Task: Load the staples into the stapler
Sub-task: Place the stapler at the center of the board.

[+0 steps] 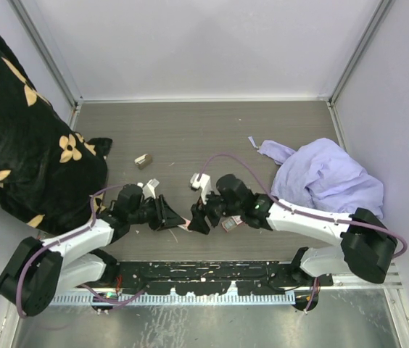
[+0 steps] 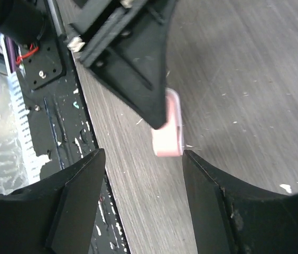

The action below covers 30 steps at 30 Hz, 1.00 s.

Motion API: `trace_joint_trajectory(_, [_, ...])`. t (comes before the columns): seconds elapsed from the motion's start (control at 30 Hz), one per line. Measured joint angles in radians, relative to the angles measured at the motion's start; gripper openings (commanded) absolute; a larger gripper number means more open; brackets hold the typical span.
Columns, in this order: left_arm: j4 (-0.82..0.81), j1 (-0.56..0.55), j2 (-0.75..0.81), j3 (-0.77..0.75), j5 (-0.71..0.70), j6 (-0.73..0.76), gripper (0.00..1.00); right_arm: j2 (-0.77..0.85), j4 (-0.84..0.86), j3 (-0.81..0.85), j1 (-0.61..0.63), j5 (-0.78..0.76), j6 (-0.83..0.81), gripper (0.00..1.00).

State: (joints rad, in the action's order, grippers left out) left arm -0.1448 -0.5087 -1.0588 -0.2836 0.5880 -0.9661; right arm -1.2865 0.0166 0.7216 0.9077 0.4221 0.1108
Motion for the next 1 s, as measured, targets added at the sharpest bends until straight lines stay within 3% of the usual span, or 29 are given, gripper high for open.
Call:
trace_joint_trajectory(0.2, [-0.021, 0.000, -0.117, 0.000, 0.007, -0.010, 0.01, -0.073, 0.039, -0.013, 0.105, -0.159, -0.040, 0.67])
trace_joint_trajectory(0.5, [-0.001, 0.000, -0.165, -0.010, 0.007, 0.037, 0.49, -0.192, 0.066, -0.013, 0.150, -0.266, -0.065, 0.66])
trace_joint_trajectory(0.83, [0.231, 0.000, -0.072, -0.077, -0.107, 0.182, 0.86, -0.192, 0.080, -0.011, 0.152, -0.298, -0.064, 0.66])
trace_joint_trajectory(1.0, [0.358, 0.000, 0.006, -0.109, -0.192, 0.230, 0.97, -0.192, 0.059, 0.016, 0.166, -0.328, -0.051, 0.66])
